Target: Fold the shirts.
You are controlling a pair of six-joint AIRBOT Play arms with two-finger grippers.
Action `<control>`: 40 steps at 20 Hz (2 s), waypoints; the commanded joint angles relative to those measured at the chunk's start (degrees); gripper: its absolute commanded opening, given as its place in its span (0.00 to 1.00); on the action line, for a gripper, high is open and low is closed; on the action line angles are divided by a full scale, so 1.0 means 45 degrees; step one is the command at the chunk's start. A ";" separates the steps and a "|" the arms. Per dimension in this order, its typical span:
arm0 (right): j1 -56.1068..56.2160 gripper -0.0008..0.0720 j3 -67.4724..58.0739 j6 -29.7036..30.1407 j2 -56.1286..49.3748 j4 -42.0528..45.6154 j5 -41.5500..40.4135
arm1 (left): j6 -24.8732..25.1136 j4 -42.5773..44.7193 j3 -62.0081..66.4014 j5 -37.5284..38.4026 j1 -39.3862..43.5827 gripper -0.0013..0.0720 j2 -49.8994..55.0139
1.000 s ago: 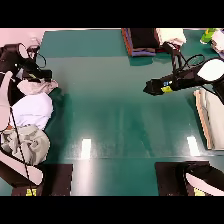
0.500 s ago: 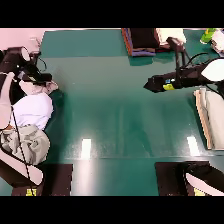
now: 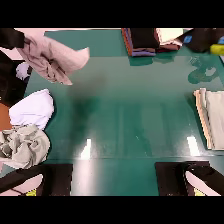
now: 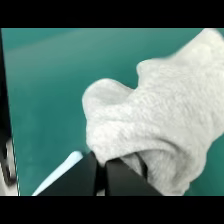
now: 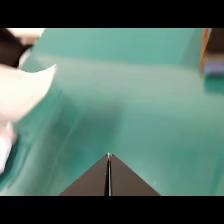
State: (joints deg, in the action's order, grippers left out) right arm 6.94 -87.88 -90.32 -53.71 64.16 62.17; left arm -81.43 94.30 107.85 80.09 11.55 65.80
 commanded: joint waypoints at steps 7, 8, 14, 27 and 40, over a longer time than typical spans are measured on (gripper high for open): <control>-0.0185 0.04 -0.0962 -0.0005 0.0107 -0.0019 0.0797 | 0.3220 -0.1438 0.0039 0.0719 0.6897 0.05 0.1656; -0.0185 0.04 -0.0962 -0.0010 0.0107 -0.0029 0.0816 | 0.3211 -0.1515 0.0010 0.0738 0.7417 0.06 0.2395; -0.0185 0.04 -0.0957 -0.0005 0.0102 -0.0005 0.1248 | 0.1885 -0.1831 -0.0690 0.0233 0.7703 0.78 0.4954; -0.0185 0.04 -0.0952 -0.0005 -0.0593 -0.0024 0.2098 | -0.0918 -0.4517 -0.4303 -0.2375 0.5571 0.78 0.6615; -0.0185 0.04 -0.0952 -0.0010 -0.0894 -0.0005 0.2327 | -0.0461 -0.7009 -0.4303 -0.3502 0.5571 0.63 0.8189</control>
State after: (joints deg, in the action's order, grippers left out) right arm 6.04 -92.14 -90.35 -57.67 64.12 72.58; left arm -84.42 64.42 88.53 65.78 36.64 102.15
